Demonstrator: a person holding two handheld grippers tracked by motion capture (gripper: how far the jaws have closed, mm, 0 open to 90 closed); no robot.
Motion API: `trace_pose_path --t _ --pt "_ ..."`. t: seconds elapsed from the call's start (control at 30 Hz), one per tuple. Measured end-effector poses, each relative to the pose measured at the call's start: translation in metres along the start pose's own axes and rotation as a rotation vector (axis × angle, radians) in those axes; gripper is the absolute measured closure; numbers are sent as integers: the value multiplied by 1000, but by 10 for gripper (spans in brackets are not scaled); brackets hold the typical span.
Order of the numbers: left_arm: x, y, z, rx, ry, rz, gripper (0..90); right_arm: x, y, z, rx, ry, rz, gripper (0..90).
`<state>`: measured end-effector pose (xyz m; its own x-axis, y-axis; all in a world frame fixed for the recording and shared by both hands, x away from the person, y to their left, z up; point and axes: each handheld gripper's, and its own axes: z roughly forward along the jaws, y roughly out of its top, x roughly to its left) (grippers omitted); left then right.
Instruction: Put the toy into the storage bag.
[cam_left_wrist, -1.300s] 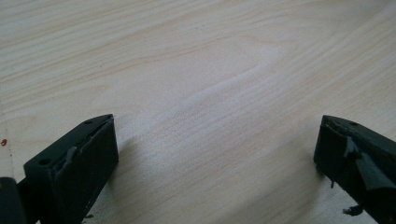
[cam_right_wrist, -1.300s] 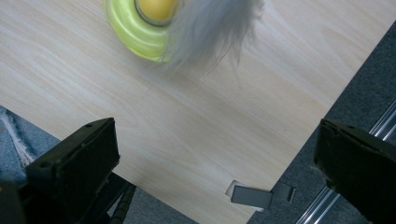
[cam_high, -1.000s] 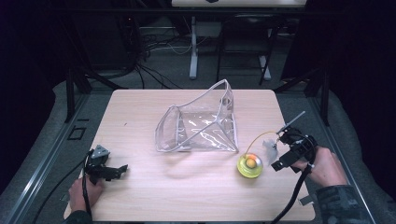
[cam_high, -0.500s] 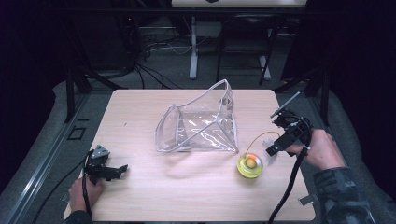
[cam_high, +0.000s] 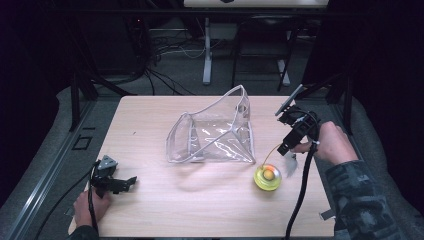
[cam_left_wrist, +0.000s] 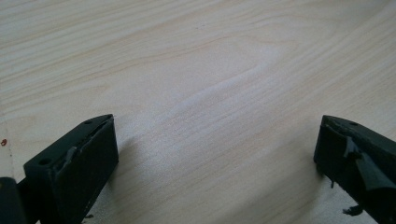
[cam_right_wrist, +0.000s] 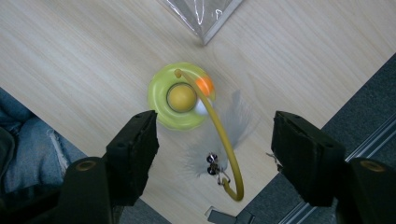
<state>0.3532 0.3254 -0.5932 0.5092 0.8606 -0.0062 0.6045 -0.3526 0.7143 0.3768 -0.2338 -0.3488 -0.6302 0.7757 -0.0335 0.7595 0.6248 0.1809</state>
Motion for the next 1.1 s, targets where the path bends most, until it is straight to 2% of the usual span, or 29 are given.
trace_pose_path --t 0.2,0.23,0.27,0.57,0.7,0.87,1.0,1.1 --pt "0 0 0 0 1 2 0 2 13 5 47 11 -27 515" --pt "0 0 0 0 1 2 0 2 15 7 58 17 -34 601" --pt "0 0 0 0 1 2 0 2 15 7 58 17 -34 601" --pt "0 0 0 1 0 3 0 5 20 9 80 35 -66 860" --pt "0 0 0 0 0 3 0 5 21 7 84 8 -69 872" --pt "0 0 0 4 -4 2 0 2 22 4 89 -4 -62 875" --pt "0 0 0 5 -4 3 0 -5 25 0 83 -32 -41 878" --pt "0 0 0 5 -4 4 0 -9 26 -2 79 -34 -30 878"
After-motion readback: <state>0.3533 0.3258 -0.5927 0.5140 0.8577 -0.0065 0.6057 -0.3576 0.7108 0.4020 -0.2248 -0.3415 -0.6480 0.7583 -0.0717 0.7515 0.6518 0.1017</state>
